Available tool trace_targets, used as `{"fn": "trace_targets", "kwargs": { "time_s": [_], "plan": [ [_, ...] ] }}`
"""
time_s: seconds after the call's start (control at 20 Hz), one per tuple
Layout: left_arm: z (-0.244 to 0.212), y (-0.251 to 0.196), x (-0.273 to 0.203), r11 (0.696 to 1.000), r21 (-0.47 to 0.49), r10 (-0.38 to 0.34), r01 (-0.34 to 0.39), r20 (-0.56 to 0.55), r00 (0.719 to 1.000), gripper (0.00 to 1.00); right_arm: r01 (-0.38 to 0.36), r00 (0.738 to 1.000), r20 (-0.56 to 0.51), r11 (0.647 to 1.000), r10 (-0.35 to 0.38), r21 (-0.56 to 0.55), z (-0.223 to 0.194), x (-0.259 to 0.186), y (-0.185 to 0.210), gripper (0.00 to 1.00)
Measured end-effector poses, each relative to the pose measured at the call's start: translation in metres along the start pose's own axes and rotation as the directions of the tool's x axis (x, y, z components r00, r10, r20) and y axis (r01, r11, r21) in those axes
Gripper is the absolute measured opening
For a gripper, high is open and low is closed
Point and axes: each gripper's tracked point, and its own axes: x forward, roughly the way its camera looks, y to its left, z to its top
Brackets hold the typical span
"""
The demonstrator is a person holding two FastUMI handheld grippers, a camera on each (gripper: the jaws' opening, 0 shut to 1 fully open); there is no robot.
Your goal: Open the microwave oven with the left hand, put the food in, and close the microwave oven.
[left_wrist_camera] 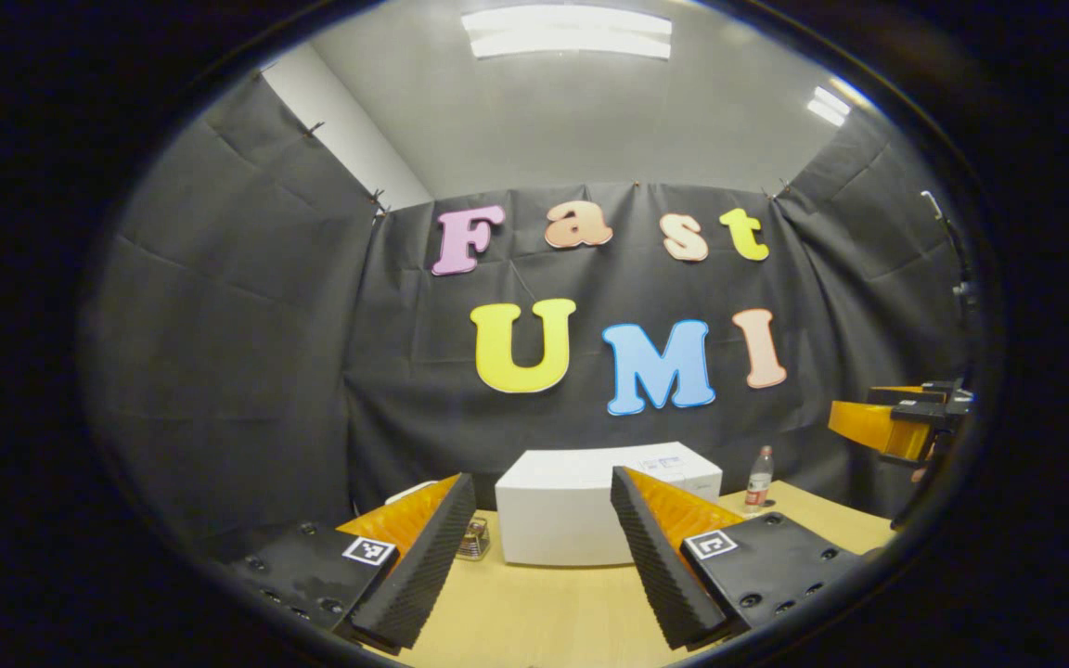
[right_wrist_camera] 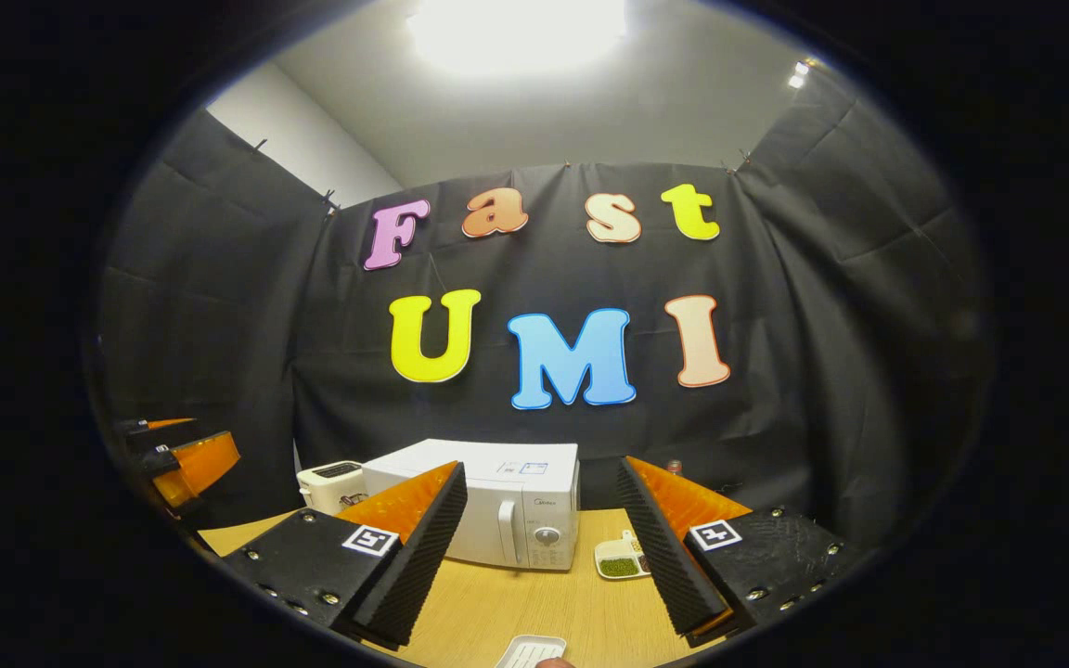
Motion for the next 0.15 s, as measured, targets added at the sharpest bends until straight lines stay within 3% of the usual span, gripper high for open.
{"fn": "trace_targets", "kwargs": {
  "time_s": [0.15],
  "plan": [
    [0.0132, 0.0135, -0.0043, 1.000, -0.007, 0.016, -0.016, 0.028, 0.999, 1.00, 0.004, 1.000, 0.012, 1.000, -0.004, -0.005, 0.0033, -0.0005, 0.0027, 0.98]
  ]
}}
